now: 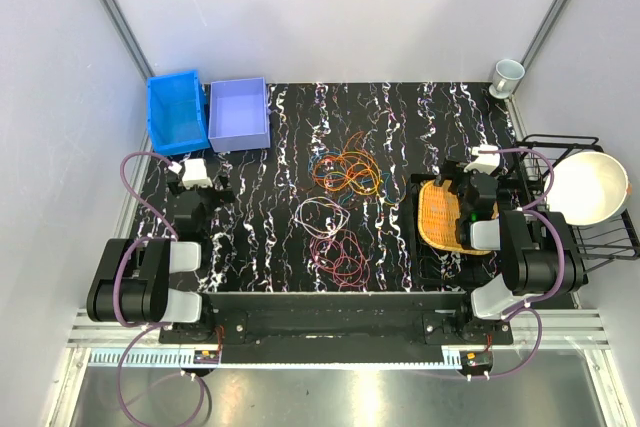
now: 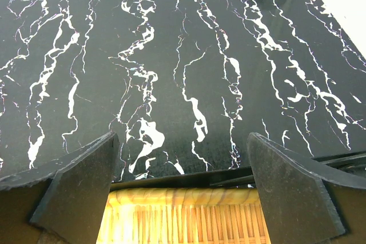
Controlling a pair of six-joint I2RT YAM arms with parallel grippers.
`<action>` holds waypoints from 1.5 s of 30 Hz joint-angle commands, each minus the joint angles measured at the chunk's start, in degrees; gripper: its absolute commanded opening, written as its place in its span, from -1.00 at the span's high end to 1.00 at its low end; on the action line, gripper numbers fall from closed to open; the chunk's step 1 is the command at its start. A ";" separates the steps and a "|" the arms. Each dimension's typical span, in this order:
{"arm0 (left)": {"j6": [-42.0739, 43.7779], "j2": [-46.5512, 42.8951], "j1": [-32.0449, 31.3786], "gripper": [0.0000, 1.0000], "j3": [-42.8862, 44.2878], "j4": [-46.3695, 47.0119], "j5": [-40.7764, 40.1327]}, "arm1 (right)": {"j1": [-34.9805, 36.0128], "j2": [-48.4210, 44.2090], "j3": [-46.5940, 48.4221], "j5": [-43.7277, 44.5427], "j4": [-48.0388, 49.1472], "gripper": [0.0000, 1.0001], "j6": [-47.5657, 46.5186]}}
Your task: Untangle the cables
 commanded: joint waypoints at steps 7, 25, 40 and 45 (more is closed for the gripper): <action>1.41 -0.03 -2.10 -0.97 1.81 4.55 -3.03 | -0.83 0.33 0.93 0.11 1.47 -1.00 1.01; 1.32 -0.03 -2.10 -0.97 1.72 4.45 -3.21 | 1.45 -10.90 13.84 7.24 -28.23 -0.99 3.90; 1.32 -0.12 -2.01 -0.97 1.90 4.28 -3.03 | 4.35 -16.03 31.70 -29.45 -45.50 -0.99 17.16; 1.41 -0.21 -2.10 -0.97 1.63 4.80 -3.29 | 2.70 -10.15 28.35 -35.49 -38.57 -0.99 38.94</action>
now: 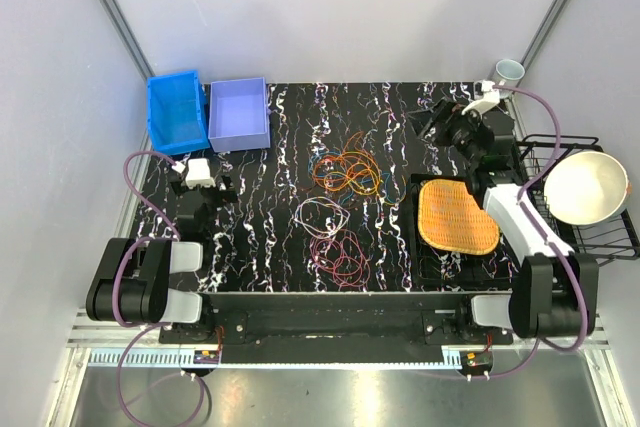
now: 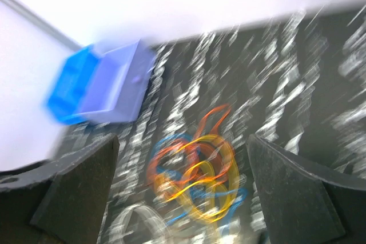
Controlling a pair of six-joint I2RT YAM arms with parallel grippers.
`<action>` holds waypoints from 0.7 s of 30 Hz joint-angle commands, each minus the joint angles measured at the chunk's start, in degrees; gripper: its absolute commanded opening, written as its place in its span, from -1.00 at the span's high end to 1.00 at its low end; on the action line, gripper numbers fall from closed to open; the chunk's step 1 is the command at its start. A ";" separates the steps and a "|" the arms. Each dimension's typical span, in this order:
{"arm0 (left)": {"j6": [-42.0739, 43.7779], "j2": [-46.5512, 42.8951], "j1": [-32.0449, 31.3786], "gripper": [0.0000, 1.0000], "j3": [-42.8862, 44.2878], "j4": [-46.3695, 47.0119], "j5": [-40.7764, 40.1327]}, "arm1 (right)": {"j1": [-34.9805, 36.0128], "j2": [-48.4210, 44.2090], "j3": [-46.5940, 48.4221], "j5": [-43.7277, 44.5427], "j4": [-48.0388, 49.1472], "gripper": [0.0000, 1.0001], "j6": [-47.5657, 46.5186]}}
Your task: Untangle the cables
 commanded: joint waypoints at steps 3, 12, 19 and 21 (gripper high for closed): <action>2.46 -7.48 -1.64 -0.97 3.36 -4.68 -3.55 | -0.54 11.55 7.03 -14.98 -8.24 -1.00 17.41; -24.41 -33.42 -5.78 -0.97 21.28 -54.67 -5.60 | 11.16 6.11 12.66 5.03 -22.31 -0.99 4.57; -46.48 -37.82 -3.42 -0.97 24.03 -89.62 -16.37 | 13.44 8.04 15.92 4.44 -26.12 -0.99 5.18; -40.97 -38.00 -3.14 -0.97 24.11 -84.69 -4.78 | 15.11 8.84 16.27 3.73 -26.56 -0.99 5.27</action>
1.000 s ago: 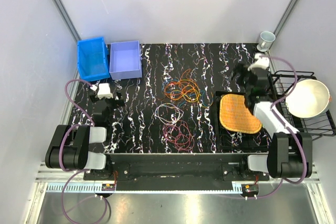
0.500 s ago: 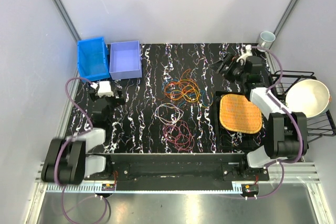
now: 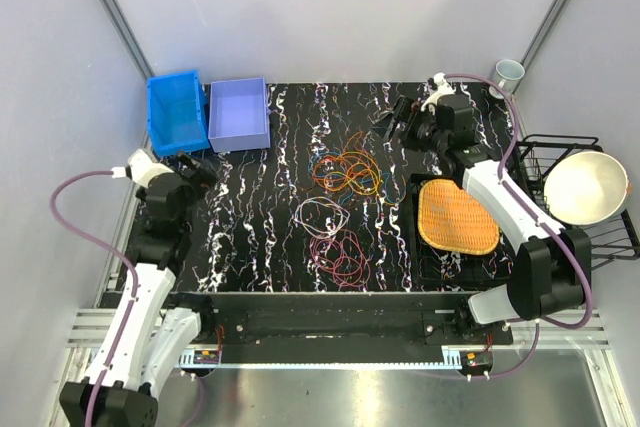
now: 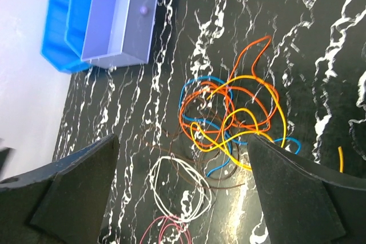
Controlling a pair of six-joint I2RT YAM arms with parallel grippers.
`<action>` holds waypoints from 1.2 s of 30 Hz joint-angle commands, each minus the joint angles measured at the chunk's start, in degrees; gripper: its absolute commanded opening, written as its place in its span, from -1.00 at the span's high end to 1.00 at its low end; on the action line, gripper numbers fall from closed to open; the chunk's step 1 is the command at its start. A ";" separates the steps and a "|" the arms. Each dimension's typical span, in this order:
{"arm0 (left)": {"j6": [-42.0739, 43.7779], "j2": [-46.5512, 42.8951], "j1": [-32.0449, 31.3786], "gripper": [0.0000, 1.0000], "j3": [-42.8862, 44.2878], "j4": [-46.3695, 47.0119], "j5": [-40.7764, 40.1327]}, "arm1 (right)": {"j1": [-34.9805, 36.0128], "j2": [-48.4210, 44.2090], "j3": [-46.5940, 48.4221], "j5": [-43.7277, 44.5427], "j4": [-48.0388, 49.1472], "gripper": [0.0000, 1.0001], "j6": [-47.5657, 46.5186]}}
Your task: Untangle the cables
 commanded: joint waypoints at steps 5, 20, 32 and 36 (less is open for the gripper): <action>1.23 3.94 -5.71 -0.98 3.45 -18.17 9.66 | 4.68 4.28 3.12 1.68 -4.27 -1.00 0.62; -7.38 32.59 -21.11 -0.78 9.95 -0.69 16.33 | 4.77 8.68 0.31 2.56 -3.13 -0.98 0.09; -10.02 48.77 -23.58 -0.65 17.25 6.34 14.14 | 4.77 8.60 -0.57 0.89 -1.81 -0.98 0.98; -11.07 52.46 -23.67 -0.50 17.95 8.36 13.52 | 4.68 8.77 -0.57 0.80 -1.72 -0.98 0.89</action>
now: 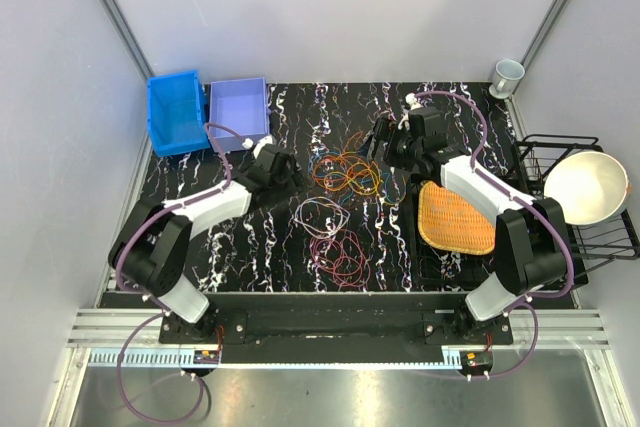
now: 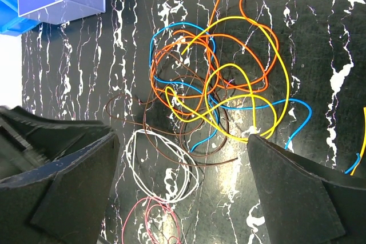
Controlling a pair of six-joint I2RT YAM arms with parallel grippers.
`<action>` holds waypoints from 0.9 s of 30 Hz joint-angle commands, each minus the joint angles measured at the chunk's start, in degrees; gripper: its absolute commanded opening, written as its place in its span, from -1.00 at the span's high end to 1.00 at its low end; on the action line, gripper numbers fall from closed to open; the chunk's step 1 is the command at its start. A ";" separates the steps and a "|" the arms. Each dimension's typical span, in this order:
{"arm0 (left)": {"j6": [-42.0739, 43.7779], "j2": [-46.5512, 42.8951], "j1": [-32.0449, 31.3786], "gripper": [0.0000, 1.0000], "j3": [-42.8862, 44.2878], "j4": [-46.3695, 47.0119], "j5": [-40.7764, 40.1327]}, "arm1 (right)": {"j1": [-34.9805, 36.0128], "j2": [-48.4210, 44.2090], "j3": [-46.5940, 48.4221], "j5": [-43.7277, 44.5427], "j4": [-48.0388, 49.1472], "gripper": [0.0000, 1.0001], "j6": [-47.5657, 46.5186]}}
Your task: Untangle the cables
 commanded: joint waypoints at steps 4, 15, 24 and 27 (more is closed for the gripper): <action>-1.34 5.84 -0.35 -0.29 4.81 4.12 -1.80 | 0.05 0.14 0.24 -2.00 2.38 -0.98 0.32; 4.80 3.66 -1.92 1.00 11.48 0.80 -3.46 | 0.05 1.02 0.06 -1.39 2.30 -0.98 0.23; 21.14 -8.82 -4.38 1.00 35.99 -16.08 -6.37 | 0.05 0.84 0.06 -1.12 2.39 -0.98 -0.21; 26.15 -10.85 -5.09 1.00 47.22 -19.69 -5.32 | -0.04 0.84 0.15 -1.82 2.56 -0.98 -0.30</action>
